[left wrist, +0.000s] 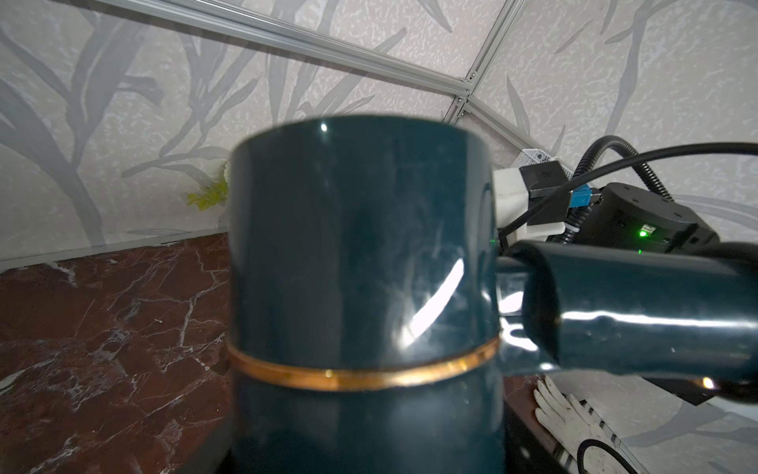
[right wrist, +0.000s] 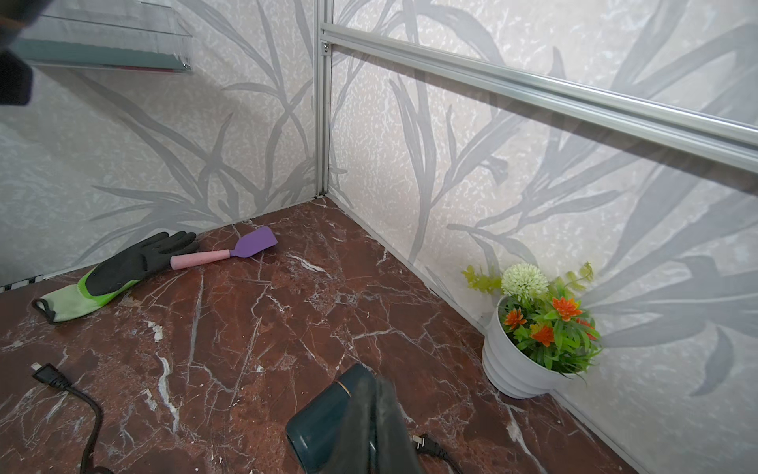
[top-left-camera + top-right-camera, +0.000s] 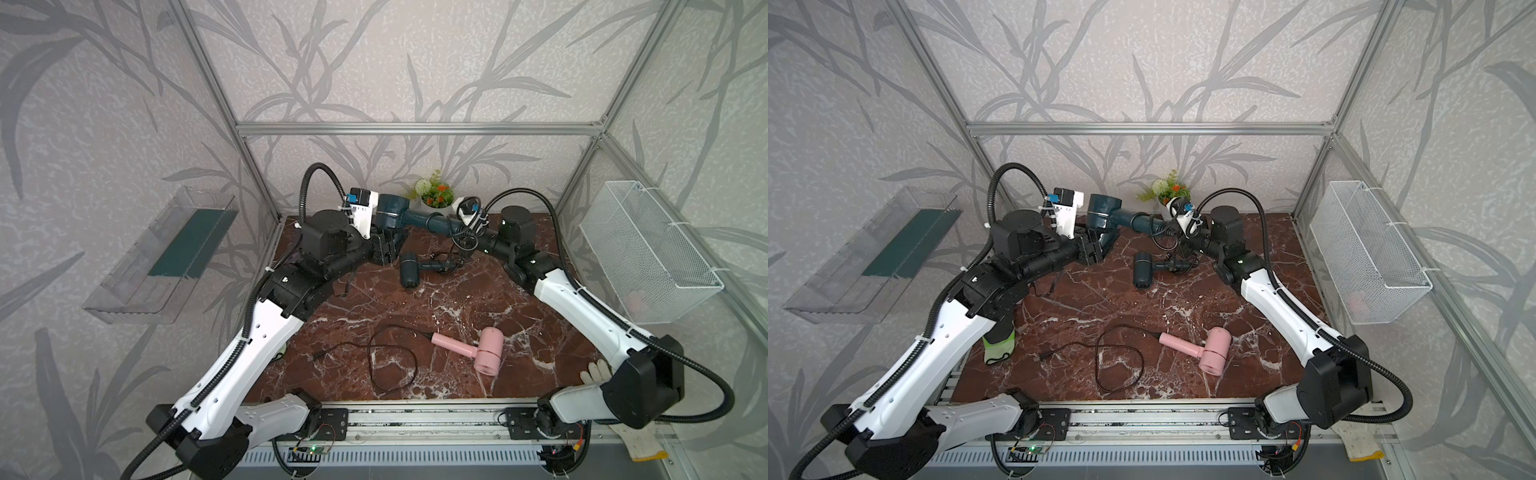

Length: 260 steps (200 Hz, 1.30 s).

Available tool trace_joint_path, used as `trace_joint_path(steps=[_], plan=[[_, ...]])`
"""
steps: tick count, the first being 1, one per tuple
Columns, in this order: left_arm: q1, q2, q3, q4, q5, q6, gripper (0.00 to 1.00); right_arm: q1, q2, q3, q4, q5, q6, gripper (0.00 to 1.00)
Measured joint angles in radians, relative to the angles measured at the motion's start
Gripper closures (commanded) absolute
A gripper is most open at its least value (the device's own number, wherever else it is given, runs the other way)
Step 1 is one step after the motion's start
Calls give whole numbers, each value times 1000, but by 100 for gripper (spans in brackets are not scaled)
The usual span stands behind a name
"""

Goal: Wrap the cord around the hair dryer
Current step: Wrap the power cord around the hair dryer.

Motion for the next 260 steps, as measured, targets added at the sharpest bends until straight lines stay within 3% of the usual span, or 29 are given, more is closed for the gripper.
trace_joint_path(steps=[66, 124, 156, 187, 260], plan=[[0, 52, 51, -81, -26, 34, 100, 18, -26, 107, -167, 65, -150, 100], [0, 62, 51, -135, -97, 74, 100, 83, -132, 224, -344, 296, -425, 100], [0, 69, 51, -144, -136, 80, 100, 244, -153, 362, -412, 503, -655, 100], [0, 76, 49, -131, -152, 67, 100, 393, -167, 397, -421, 635, -814, 100], [0, 43, 47, -116, -116, 64, 100, 318, -195, 357, -432, 723, -856, 100]])
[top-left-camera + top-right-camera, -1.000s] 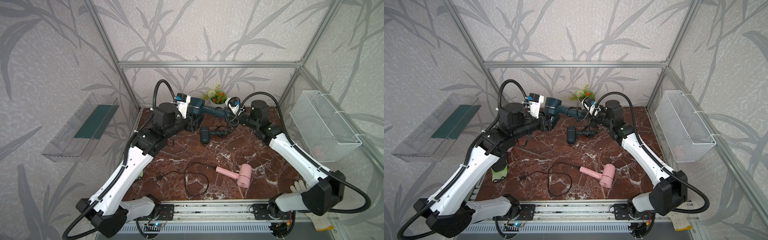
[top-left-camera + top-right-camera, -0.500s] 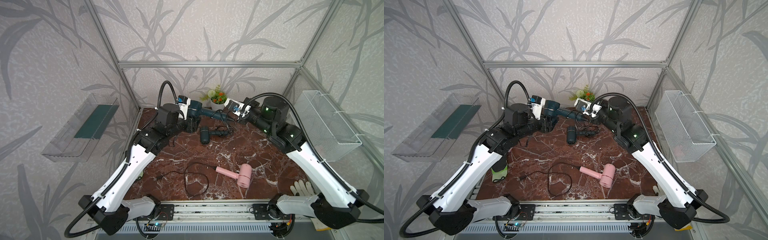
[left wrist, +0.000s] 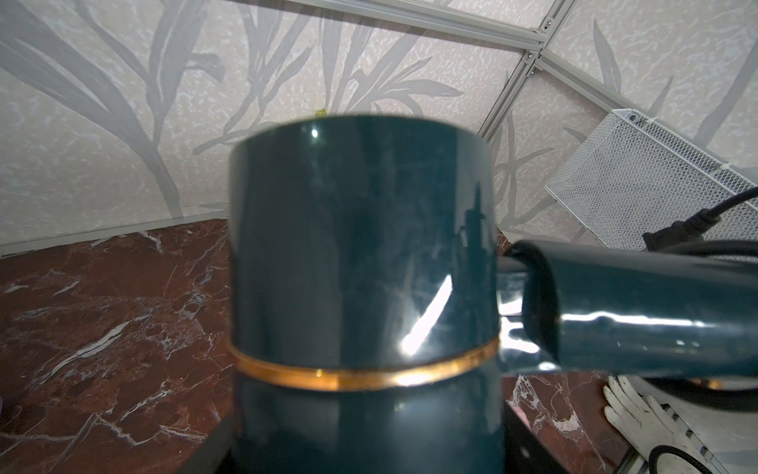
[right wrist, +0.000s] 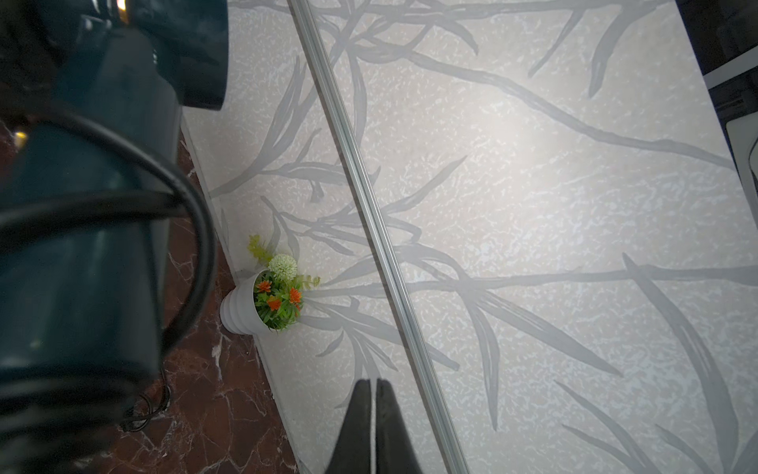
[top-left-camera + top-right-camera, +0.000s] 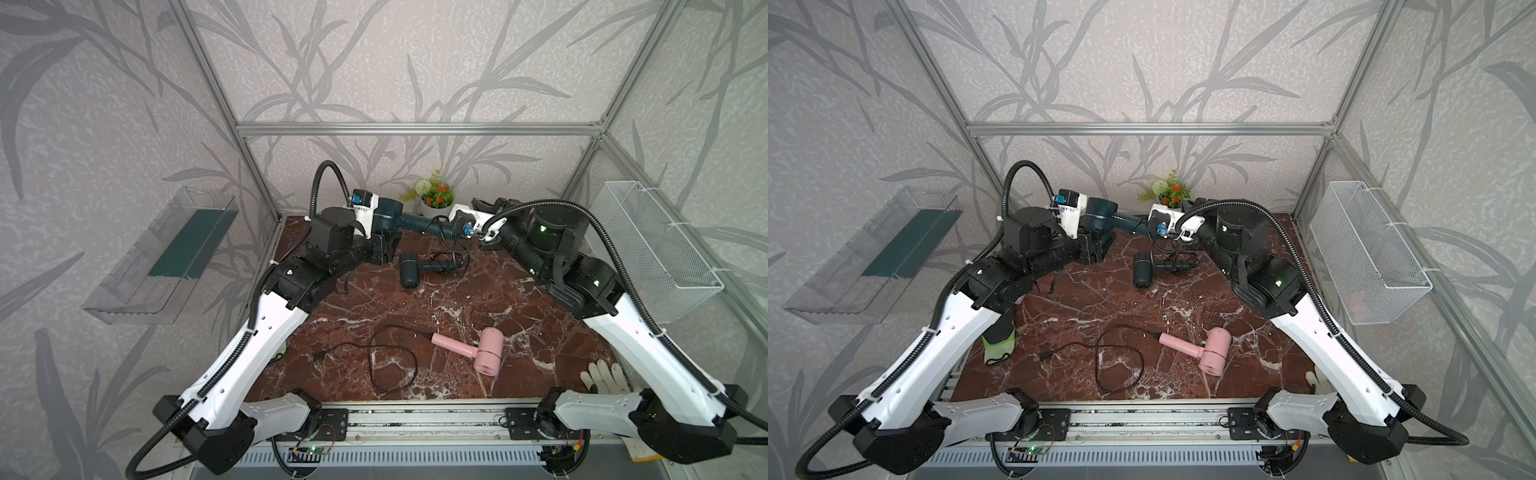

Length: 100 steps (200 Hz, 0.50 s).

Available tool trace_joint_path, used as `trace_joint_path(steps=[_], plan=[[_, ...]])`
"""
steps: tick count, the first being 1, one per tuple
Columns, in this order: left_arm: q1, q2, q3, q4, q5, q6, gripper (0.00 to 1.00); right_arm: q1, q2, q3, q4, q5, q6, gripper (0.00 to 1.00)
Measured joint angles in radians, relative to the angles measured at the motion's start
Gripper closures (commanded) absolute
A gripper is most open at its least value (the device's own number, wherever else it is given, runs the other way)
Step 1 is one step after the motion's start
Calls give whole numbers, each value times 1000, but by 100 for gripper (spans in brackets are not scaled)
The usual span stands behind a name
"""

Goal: Wrap the cord around the hair dryer
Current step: Wrap the power cord around the hair dryer.

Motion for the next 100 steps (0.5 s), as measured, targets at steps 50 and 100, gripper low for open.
trace_joint_path(steps=[50, 100], plan=[[27, -4, -26, 33, 23, -71, 100, -2, -109, -236, 103, 5, 83, 100], [81, -12, -26, 115, 91, -171, 100, -186, -307, -518, 147, -70, 301, 100]])
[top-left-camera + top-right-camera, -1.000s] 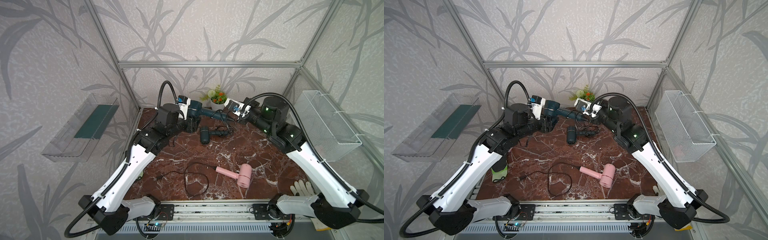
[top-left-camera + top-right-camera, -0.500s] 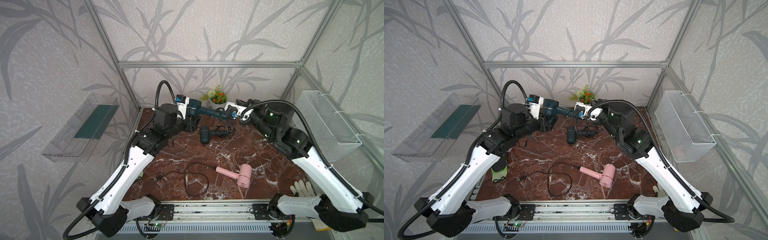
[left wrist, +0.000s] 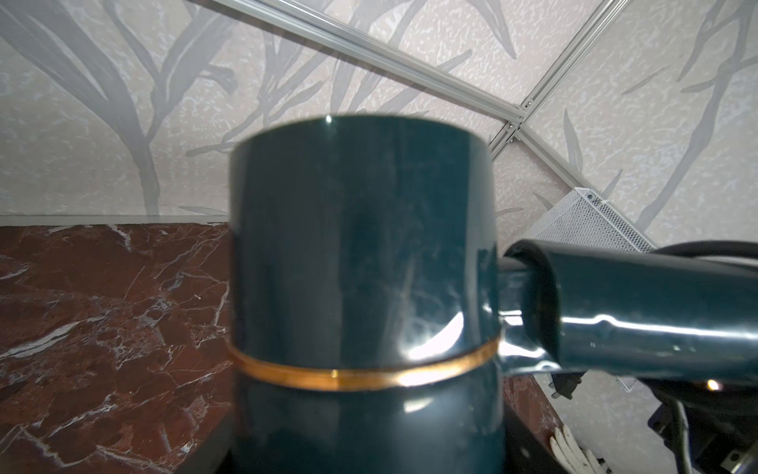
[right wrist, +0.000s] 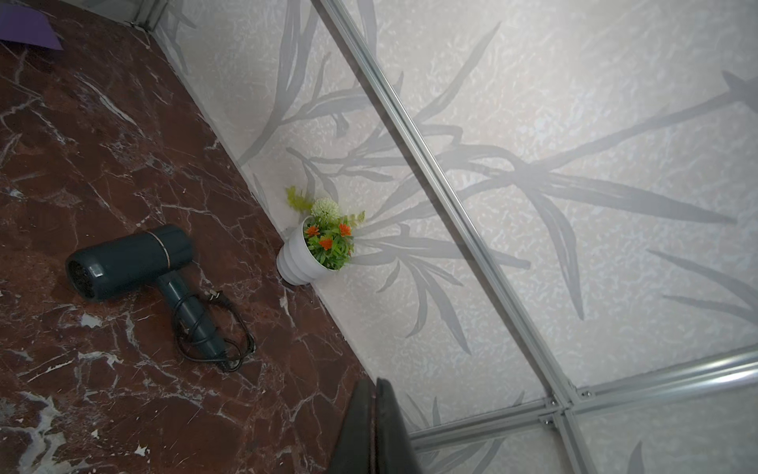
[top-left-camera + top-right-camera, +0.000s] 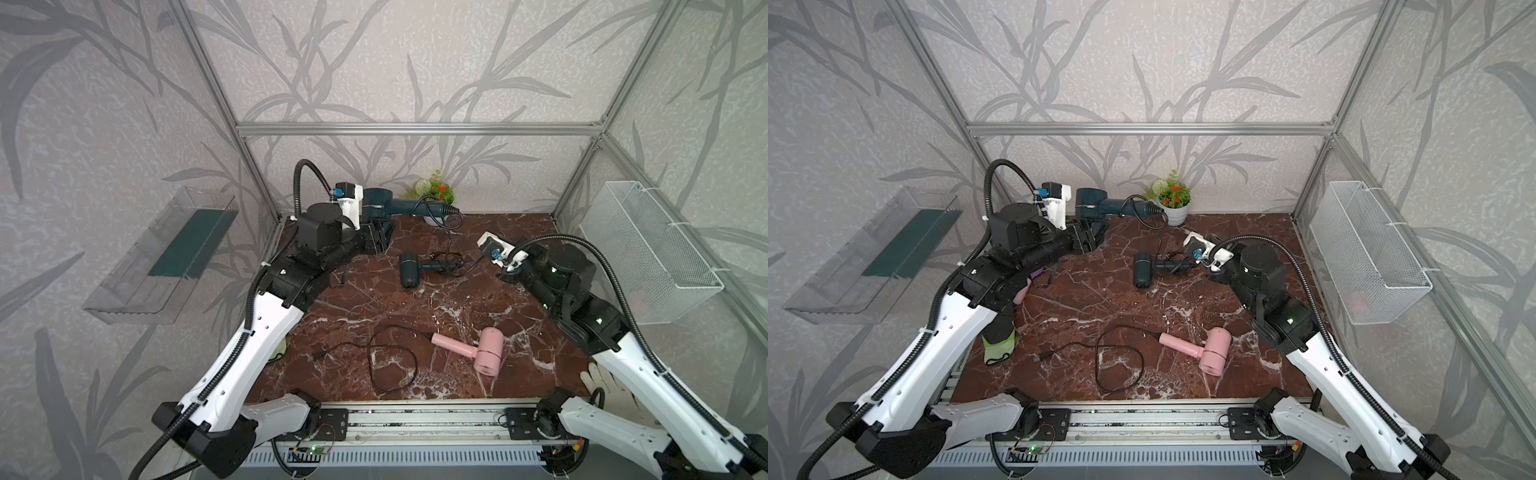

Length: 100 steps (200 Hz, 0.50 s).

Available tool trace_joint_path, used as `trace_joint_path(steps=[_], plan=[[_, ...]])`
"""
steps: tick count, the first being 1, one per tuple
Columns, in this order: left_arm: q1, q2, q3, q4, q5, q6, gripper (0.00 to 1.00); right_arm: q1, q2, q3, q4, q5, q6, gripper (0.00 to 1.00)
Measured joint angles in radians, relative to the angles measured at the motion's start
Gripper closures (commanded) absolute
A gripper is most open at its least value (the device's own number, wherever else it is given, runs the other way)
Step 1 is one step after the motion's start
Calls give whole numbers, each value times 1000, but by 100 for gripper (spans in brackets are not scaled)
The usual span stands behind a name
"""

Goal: Wrap the cord around the hair dryer
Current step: Wrap the power cord around the hair dryer.

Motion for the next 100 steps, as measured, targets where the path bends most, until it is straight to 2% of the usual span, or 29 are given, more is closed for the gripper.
trace_joint_path(steps=[35, 77, 100], plan=[[0, 0, 0, 55, 27, -60, 100, -12, 21, -84, 15, -47, 105, 100], [1, 2, -4, 146, 8, -146, 100, 197, 137, -153, 6, -11, 153, 100], [1, 10, -4, 184, -12, -179, 100, 263, 187, -164, 5, 15, 174, 100]])
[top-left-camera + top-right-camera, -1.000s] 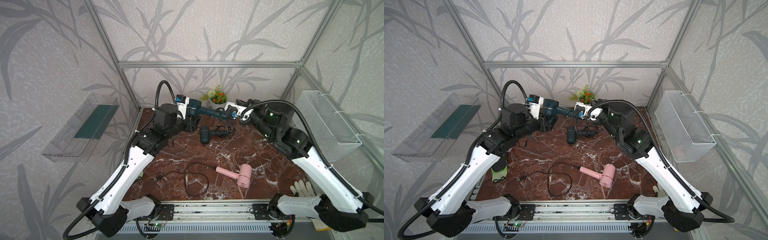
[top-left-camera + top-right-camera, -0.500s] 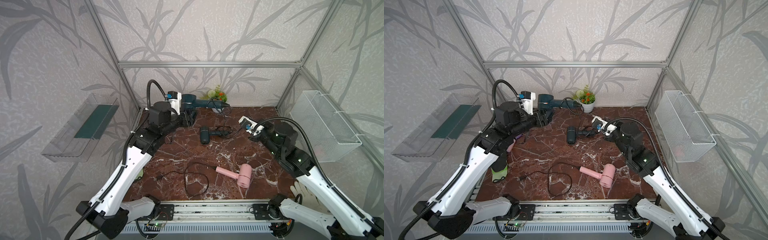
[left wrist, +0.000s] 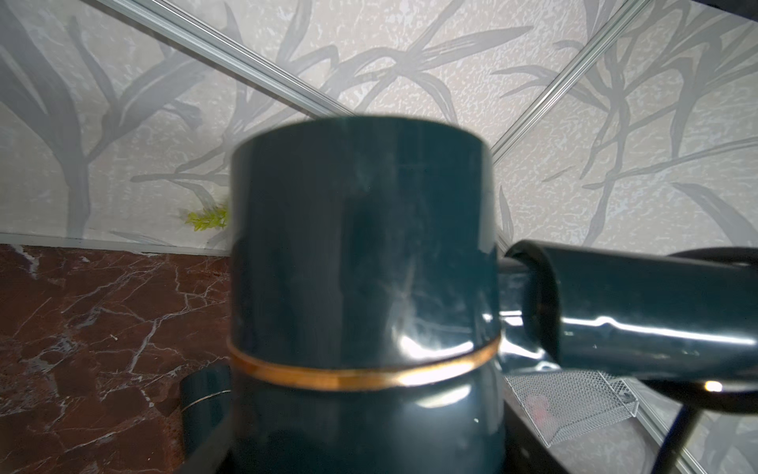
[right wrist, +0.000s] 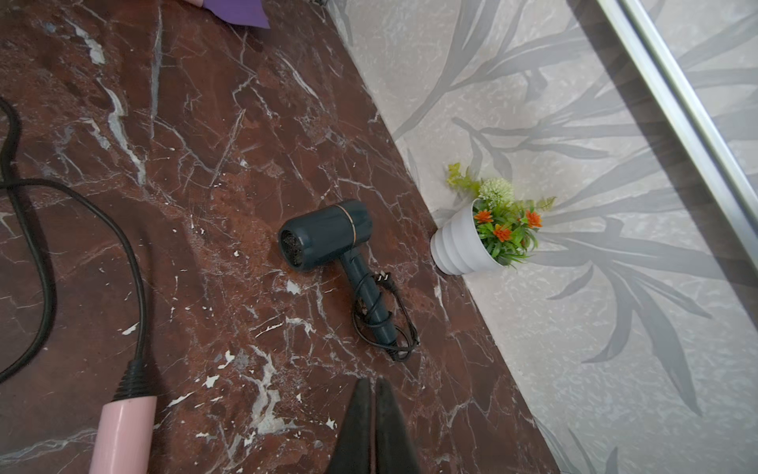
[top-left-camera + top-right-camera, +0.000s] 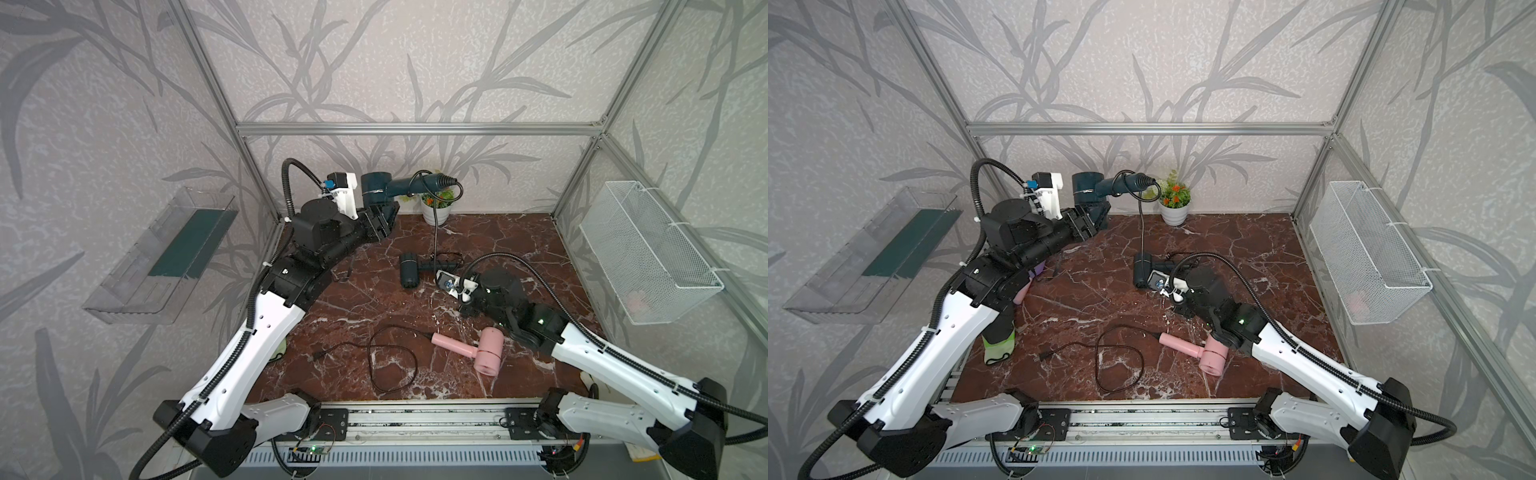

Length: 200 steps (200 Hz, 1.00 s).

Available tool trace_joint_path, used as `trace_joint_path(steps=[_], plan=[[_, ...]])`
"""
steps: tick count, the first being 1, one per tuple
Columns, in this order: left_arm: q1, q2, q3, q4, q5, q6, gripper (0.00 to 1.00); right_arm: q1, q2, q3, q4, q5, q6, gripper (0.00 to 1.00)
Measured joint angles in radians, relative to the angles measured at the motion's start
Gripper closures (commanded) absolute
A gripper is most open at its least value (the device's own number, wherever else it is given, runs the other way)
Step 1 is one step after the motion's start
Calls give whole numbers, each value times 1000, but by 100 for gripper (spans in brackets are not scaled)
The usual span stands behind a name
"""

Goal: Wrap the cord around the hair dryer
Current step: Wrap the power cord around the hair dryer.

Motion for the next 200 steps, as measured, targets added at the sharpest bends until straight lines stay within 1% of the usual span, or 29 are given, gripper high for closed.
trace_joint_path(steps=[34, 54, 71, 88, 117, 164, 185, 200], plan=[[2, 24, -1, 11, -27, -19, 100, 72, 72, -2, 5, 64, 27, 100], [3, 37, -2, -6, -56, -13, 100, 111, 90, 8, 1, 99, 31, 100], [4, 43, -6, -14, -94, -4, 100, 142, 98, 52, -35, 129, 11, 100], [6, 48, -5, -13, -123, 26, 100, 182, 105, 131, -90, 169, -32, 100], [-3, 68, 2, -23, -180, 145, 100, 247, 131, 323, -189, 236, -167, 100], [-39, 99, 2, -93, -252, 361, 100, 275, 215, 666, -324, 407, -439, 100], [-63, 113, 19, -138, -279, 443, 100, 282, 265, 773, -354, 470, -568, 100], [-76, 111, 19, -167, -284, 496, 100, 281, 293, 822, -357, 497, -646, 100]])
